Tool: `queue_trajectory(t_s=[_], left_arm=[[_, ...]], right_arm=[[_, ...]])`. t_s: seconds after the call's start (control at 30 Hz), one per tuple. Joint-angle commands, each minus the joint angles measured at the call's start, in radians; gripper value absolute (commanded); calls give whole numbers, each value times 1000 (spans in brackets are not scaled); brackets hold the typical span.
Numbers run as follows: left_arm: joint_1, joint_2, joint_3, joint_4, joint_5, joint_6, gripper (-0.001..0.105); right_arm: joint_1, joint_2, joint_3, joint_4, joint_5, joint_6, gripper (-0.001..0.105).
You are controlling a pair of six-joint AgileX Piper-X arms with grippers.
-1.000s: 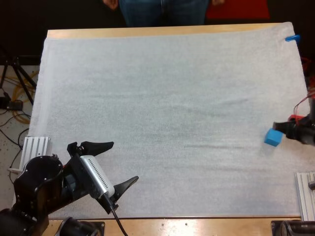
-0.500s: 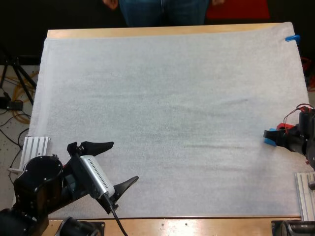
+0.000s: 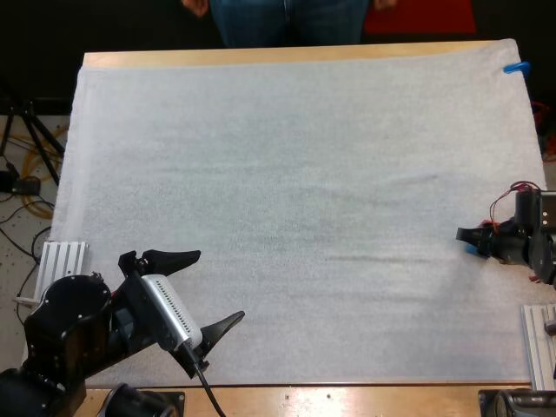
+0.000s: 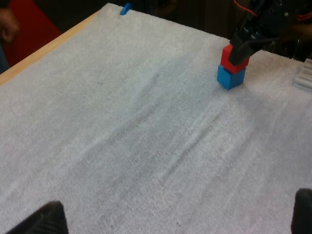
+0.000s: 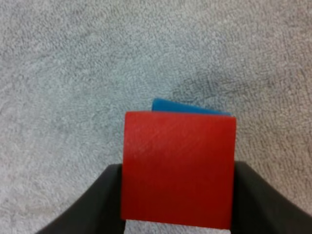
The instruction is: Stack red cube on blue cube
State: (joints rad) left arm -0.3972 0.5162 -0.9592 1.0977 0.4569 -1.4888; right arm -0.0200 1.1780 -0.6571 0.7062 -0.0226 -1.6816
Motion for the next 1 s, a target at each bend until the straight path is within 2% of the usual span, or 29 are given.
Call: queue_trajectory(t_s=[0.0, 0.37, 0.43, 0.6, 0.7, 0.97], left_arm=[[-7, 2, -7, -4, 7, 7, 87], [-7, 2, -7, -4, 7, 7, 87], [-7, 2, -7, -4, 7, 7, 87], [-7, 2, -7, -4, 7, 7, 87], [-7, 2, -7, -4, 7, 7, 87], [-7, 2, -7, -4, 7, 7, 87]], right_arm=[[-4, -3, 0, -10, -12, 6, 0], [-4, -3, 0, -13, -12, 29, 1], [-4, -3, 0, -13, -12, 26, 10], [-4, -3, 0, -13, -12, 26, 51], [-4, -3, 0, -21, -10, 26, 57], [-4, -5, -24, -21, 3, 26, 57]])
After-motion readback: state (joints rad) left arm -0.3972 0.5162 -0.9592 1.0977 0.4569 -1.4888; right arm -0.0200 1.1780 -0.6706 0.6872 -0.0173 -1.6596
